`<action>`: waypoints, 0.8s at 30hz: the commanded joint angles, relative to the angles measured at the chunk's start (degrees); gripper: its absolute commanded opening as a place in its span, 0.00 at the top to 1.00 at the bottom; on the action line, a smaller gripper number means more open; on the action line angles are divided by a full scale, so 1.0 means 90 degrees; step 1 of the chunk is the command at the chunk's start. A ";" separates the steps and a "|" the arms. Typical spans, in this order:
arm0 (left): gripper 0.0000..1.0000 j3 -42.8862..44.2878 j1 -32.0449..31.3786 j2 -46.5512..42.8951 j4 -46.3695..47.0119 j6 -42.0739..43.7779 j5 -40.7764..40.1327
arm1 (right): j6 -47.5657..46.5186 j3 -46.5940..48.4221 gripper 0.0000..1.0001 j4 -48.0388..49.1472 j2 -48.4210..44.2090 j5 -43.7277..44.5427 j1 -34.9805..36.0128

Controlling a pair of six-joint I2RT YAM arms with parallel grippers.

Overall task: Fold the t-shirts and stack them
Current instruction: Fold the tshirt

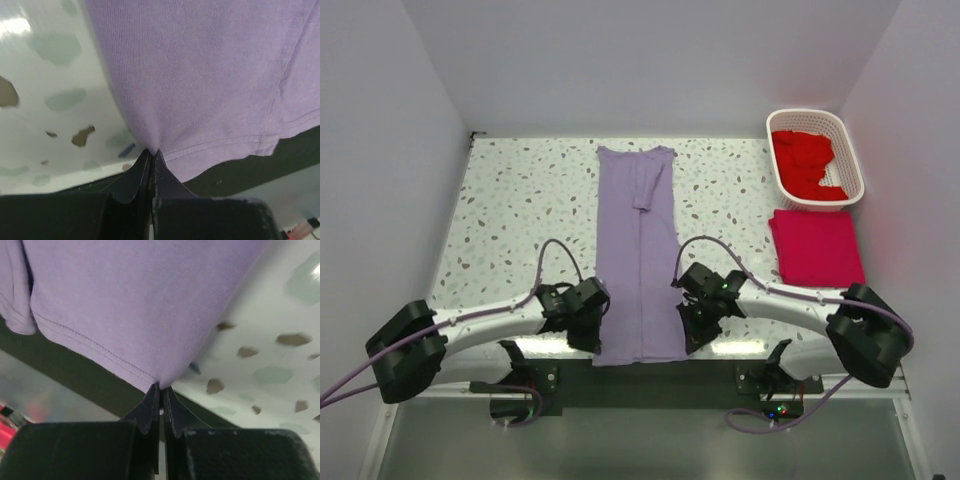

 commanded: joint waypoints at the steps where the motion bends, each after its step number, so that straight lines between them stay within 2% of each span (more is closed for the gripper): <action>1: 1.00 -0.0425 -0.0421 -0.0613 -0.0620 -0.0726 0.0495 | 0.0069 -0.0095 1.00 -0.0819 -0.0580 -0.0568 0.0401; 3: 1.00 -0.0387 -0.0421 -0.0877 -0.0406 -0.0757 0.0670 | 0.0050 -0.0008 1.00 -0.0936 -0.0795 -0.0481 0.0412; 5: 1.00 -0.0202 -0.0257 -0.0850 0.0012 -0.0426 0.0807 | 0.0040 0.0431 1.00 -0.1277 -0.0873 0.0648 0.0315; 8: 1.00 0.0412 0.0738 -0.0304 0.0249 0.0481 0.1051 | -0.0223 0.1007 1.00 -0.1162 -0.0884 0.1169 -0.0309; 9: 1.00 0.0840 0.1243 -0.0158 0.0240 0.0716 0.0974 | -0.0417 0.1154 1.00 -0.1084 -0.0787 0.1238 -0.0727; 12: 1.00 0.1767 0.2172 0.0593 0.0161 0.1458 0.0672 | -0.0866 0.1827 1.00 -0.0849 -0.0301 0.1395 -0.1382; 15: 1.00 0.2588 0.2896 0.1159 0.0230 0.1918 0.0544 | -0.1169 0.2599 1.00 -0.0674 0.0189 0.1453 -0.1716; 24: 1.00 0.4182 0.3885 0.2566 0.0591 0.2378 0.0251 | -0.1492 0.3986 1.00 -0.0009 0.1693 0.1356 -0.2400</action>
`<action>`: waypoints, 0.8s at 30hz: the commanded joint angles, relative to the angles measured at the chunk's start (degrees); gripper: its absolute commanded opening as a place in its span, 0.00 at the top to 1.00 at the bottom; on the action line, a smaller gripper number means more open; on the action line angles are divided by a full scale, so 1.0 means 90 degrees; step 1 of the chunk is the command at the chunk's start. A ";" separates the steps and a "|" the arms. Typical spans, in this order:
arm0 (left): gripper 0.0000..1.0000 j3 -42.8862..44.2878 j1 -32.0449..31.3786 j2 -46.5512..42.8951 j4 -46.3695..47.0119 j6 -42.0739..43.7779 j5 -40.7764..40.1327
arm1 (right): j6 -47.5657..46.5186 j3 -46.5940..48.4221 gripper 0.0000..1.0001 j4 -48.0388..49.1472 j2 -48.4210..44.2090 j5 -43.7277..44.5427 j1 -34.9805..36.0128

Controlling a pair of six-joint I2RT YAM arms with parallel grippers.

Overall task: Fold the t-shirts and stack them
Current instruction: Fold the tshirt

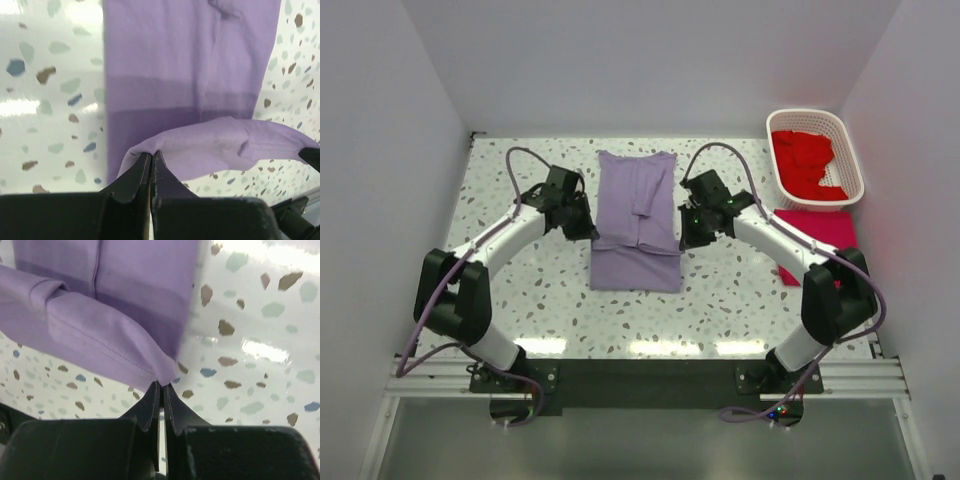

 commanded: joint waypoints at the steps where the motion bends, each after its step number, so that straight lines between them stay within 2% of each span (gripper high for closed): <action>1: 1.00 0.0589 0.0216 0.0453 0.0290 0.0421 -0.0138 | -0.0320 0.0572 1.00 0.0382 0.0353 0.0015 -0.0256; 11: 1.00 0.1116 0.0577 0.1224 0.0632 0.0440 -0.0069 | -0.0554 0.1325 1.00 0.0499 0.1311 -0.0219 -0.0715; 24: 1.00 0.1566 0.0607 0.2142 0.0954 0.0489 -0.0060 | -0.0564 0.1872 1.00 0.0665 0.2209 -0.0219 -0.0881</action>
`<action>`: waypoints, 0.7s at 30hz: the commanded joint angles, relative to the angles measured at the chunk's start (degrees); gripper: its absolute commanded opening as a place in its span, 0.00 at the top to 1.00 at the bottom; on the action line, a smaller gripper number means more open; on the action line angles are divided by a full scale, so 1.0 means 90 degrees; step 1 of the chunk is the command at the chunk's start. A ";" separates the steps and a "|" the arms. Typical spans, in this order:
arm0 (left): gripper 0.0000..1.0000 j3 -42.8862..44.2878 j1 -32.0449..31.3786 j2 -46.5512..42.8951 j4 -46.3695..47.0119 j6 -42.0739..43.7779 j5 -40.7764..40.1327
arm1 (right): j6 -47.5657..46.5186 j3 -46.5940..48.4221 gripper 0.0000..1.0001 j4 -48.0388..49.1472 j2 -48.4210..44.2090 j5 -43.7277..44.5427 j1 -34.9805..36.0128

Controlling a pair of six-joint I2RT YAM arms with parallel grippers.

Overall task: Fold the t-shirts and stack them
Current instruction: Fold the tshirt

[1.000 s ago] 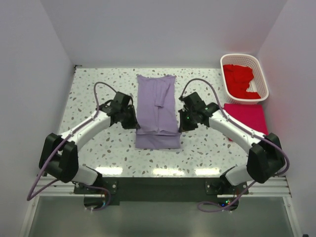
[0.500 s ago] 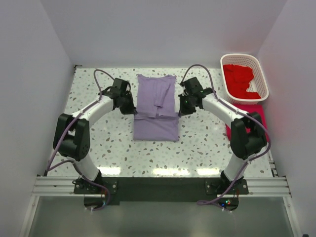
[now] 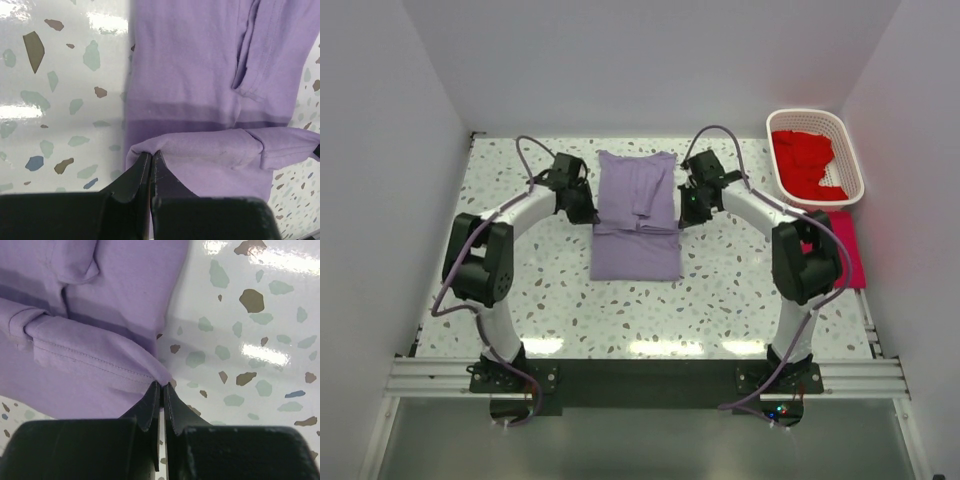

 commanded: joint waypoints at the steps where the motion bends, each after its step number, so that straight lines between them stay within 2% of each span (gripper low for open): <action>1: 0.98 0.0277 0.0067 0.0285 0.0418 0.0164 -0.0072 | -0.0095 0.0289 1.00 0.0243 0.0213 -0.0056 -0.0075; 3: 0.95 0.0306 0.0067 0.0470 0.0437 0.0164 -0.0062 | -0.0095 0.0318 0.99 0.0301 0.0370 -0.0057 -0.0075; 6: 0.82 0.0326 0.0067 0.0578 0.0428 0.0164 -0.0140 | -0.0115 0.0386 0.84 0.0350 0.0497 -0.0057 -0.0075; 7: 0.73 0.0326 0.0067 0.0569 0.0399 0.0174 -0.0140 | -0.0144 0.0416 0.75 0.0341 0.0478 -0.0057 -0.0075; 10: 0.63 0.0306 0.0058 0.0335 0.0340 0.0212 -0.0179 | -0.0251 0.0475 0.66 0.0302 0.0274 0.0089 -0.0066; 13: 0.53 0.0112 0.0029 -0.0182 0.0340 0.0261 -0.0316 | -0.0281 0.0299 0.64 0.0399 -0.0195 0.0206 -0.0017; 16: 0.47 -0.0249 -0.0341 -0.0855 0.0291 0.0203 -0.0783 | -0.0271 -0.0052 0.64 0.0623 -0.0703 0.0480 0.0168; 20: 0.48 -0.0961 -0.1249 -0.1753 0.0456 -0.0031 -0.2002 | -0.0252 -0.0511 0.69 0.1014 -0.1065 0.0598 0.0626; 21: 0.50 -0.1118 -0.1406 -0.1852 0.0534 -0.0157 -0.2054 | -0.0242 -0.0666 0.71 0.1198 -0.1075 0.0598 0.0705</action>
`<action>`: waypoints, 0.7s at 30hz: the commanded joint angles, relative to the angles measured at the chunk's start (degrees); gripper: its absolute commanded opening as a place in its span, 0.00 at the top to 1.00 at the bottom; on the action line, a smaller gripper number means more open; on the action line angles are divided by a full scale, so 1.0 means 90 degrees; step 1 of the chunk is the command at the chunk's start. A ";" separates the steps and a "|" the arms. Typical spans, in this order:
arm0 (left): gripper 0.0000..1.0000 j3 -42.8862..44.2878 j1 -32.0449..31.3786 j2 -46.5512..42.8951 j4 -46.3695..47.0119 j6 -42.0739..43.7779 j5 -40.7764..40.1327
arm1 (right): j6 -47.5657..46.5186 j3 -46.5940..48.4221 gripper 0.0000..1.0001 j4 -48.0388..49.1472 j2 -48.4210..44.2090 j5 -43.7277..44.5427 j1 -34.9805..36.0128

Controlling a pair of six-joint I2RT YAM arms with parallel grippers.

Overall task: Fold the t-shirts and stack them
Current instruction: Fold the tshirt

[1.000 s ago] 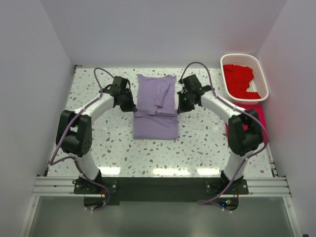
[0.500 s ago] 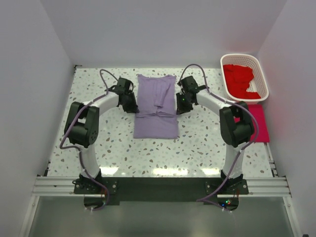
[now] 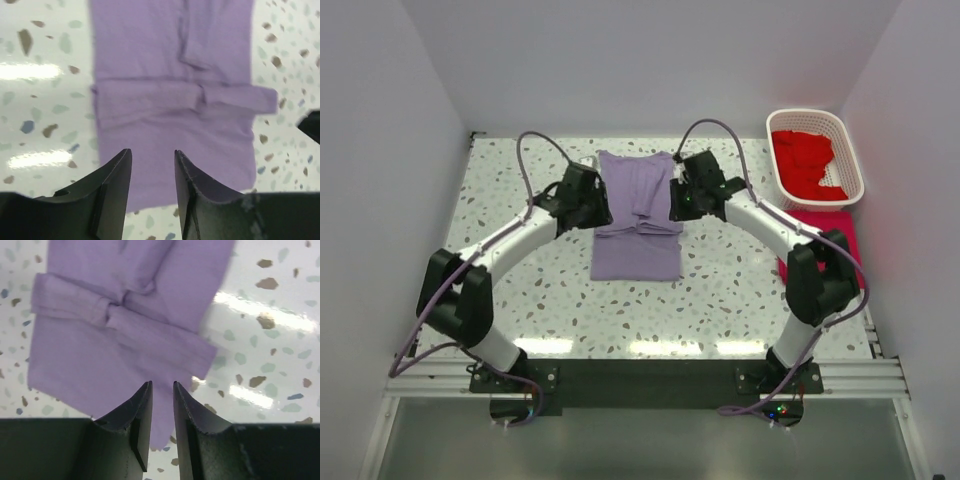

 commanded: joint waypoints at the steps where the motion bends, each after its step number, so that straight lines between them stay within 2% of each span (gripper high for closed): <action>1: 0.57 -0.0582 -0.0739 -0.0602 0.0534 -0.0311 -0.0830 | -0.0048 -0.0347 0.74 0.0731 -0.0322 0.0151 0.0419; 4: 0.68 -0.1343 -0.1120 -0.0662 0.1081 -0.0439 -0.0713 | 0.0040 -0.0455 0.80 0.1024 -0.0166 0.0189 0.0741; 7: 0.76 -0.1443 -0.1238 -0.0311 0.1190 -0.0390 -0.0694 | 0.0147 -0.0572 0.87 0.1366 0.0068 0.0151 0.0908; 14: 0.76 -0.1560 -0.1511 0.0285 0.1123 -0.0380 -0.0694 | 0.0333 -0.0670 0.91 0.1855 0.0615 -0.0093 0.0976; 21: 0.76 -0.1833 -0.1590 0.0432 0.0801 -0.0507 -0.0615 | 0.0256 -0.0379 0.90 0.1963 0.1162 0.0198 0.0967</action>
